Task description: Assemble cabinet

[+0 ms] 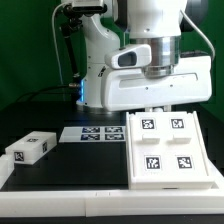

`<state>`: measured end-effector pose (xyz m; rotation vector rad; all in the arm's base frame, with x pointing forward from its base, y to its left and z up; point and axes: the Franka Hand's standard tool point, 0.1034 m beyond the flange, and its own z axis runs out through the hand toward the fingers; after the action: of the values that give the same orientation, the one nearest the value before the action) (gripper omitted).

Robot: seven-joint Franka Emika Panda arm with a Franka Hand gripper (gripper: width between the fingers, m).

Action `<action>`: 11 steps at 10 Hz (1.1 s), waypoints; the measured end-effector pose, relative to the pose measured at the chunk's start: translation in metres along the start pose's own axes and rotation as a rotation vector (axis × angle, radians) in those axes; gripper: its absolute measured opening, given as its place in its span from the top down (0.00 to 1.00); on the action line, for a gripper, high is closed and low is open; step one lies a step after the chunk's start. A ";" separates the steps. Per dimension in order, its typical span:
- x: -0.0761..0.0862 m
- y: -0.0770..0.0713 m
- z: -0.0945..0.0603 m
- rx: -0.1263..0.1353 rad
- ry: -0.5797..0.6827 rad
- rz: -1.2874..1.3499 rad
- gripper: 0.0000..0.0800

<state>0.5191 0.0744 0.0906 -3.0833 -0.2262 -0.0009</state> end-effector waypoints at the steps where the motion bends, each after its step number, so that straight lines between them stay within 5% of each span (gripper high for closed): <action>1: 0.004 0.000 -0.008 0.001 -0.027 0.001 1.00; 7: 0.003 0.000 -0.007 0.002 -0.044 0.000 1.00; 11: 0.012 -0.003 -0.028 0.001 -0.064 -0.009 1.00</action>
Offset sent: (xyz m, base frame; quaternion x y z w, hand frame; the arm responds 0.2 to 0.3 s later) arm 0.0000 0.0000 0.0000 0.0000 0.0000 0.0000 1.0000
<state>0.5308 0.0782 0.1189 -3.0843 -0.2428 0.0973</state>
